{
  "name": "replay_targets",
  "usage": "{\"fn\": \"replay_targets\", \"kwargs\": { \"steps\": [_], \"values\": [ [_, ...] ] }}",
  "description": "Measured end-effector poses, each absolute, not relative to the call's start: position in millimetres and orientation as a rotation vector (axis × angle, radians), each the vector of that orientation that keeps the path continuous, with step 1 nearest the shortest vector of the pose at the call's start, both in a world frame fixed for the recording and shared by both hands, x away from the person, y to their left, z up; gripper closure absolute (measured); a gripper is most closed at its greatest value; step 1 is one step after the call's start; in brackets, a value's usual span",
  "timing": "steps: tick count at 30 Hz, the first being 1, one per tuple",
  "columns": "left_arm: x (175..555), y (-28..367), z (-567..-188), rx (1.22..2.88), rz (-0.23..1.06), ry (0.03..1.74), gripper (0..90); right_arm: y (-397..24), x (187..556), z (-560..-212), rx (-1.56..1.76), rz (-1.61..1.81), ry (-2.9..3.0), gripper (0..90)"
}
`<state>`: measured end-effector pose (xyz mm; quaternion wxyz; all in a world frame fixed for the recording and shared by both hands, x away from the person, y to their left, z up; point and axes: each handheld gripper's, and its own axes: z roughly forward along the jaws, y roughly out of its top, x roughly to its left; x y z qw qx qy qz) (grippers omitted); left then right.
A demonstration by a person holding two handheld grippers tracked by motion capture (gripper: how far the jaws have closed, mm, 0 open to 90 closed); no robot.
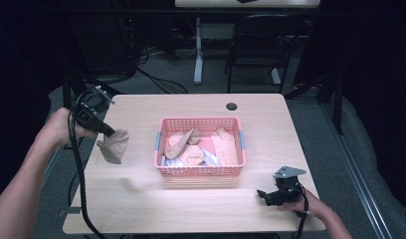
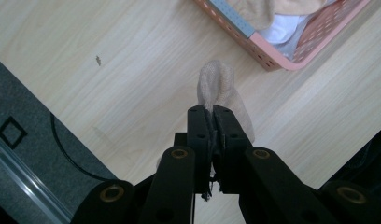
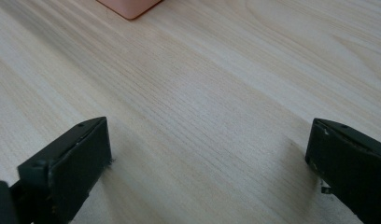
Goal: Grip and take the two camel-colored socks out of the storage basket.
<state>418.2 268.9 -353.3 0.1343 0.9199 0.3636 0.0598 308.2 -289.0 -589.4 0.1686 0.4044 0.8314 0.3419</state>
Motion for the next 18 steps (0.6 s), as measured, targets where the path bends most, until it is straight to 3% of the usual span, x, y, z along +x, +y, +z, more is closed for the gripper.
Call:
{"fn": "replay_targets", "kwargs": {
  "steps": [18],
  "values": [
    [427.6, 284.1, -408.2, 2.634, 0.082, 1.135, 85.6, -289.1, 308.2, -589.2, 1.148, 0.971, 2.365, 0.0]
  ]
}}
